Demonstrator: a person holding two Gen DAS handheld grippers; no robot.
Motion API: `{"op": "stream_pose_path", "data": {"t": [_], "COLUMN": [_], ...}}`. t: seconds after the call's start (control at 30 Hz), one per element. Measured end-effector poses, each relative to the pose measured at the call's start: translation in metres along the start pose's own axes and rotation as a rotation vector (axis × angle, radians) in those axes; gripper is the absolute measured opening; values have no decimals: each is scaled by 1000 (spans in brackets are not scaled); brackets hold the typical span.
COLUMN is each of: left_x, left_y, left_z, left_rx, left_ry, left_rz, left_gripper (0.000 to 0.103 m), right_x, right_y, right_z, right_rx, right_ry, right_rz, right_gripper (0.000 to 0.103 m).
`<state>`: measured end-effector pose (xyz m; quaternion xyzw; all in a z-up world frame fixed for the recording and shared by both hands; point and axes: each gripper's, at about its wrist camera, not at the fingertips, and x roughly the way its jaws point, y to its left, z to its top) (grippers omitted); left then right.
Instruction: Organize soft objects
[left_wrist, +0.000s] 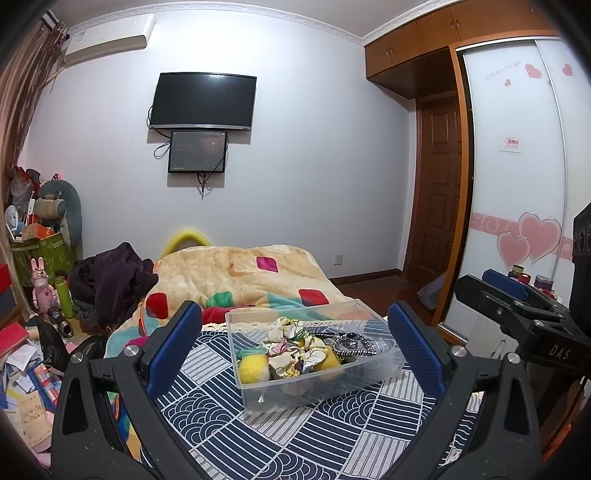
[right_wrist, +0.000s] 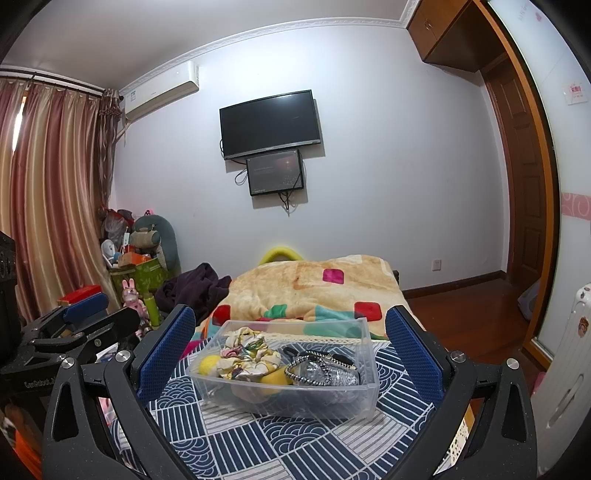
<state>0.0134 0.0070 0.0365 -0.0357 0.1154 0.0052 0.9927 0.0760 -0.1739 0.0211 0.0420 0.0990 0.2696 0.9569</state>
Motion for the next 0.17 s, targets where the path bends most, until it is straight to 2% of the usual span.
{"op": "stream_pose_path", "data": {"t": [0.17], "left_x": [1], "left_y": [2], "left_z": [0], "left_rx": [-13], "left_ry": [5], "left_rz": [-9], "left_gripper": [102], "right_x": [0], "right_y": [-1], "right_z": [0], "right_rx": [-2], "right_ry": [2], "right_rz": [0], "right_gripper": [103]}}
